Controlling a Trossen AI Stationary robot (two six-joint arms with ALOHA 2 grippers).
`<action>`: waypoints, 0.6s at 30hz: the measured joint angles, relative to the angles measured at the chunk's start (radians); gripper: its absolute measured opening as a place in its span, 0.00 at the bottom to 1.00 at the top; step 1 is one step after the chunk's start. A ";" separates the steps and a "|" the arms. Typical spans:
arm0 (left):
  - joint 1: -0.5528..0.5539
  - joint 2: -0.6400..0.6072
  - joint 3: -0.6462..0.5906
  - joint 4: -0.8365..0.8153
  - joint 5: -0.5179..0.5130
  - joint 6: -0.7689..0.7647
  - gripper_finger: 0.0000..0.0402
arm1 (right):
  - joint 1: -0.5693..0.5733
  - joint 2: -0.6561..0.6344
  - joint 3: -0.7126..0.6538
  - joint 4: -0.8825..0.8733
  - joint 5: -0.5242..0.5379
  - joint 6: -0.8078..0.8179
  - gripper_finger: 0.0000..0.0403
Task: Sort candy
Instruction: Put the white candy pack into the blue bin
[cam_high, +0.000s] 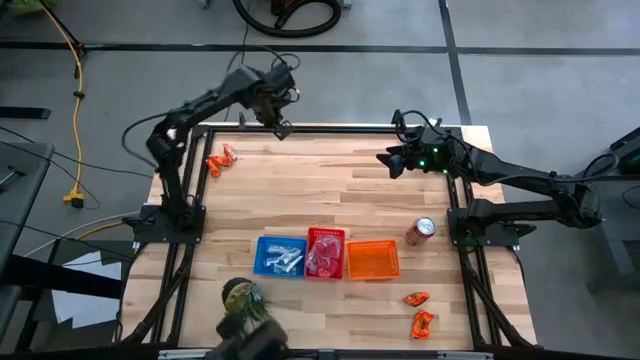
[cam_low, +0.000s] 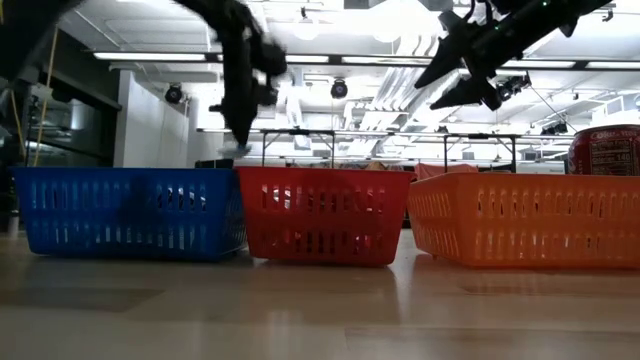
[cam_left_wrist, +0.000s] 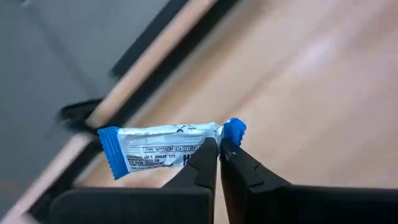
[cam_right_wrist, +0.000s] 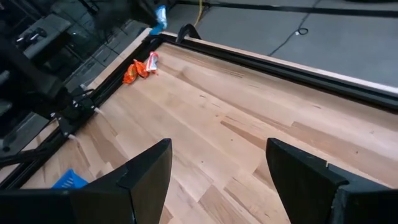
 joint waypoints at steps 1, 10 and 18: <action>-0.021 -0.034 0.000 0.000 0.035 -0.012 0.00 | 0.000 -0.007 0.000 0.000 -0.002 -0.009 0.64; -0.325 -0.236 0.000 0.004 0.081 -0.250 0.00 | 0.000 -0.038 0.000 -0.001 -0.074 -0.044 0.64; -0.656 -0.261 -0.073 0.059 0.028 -0.475 0.00 | 0.009 -0.038 0.000 0.000 -0.291 0.047 0.64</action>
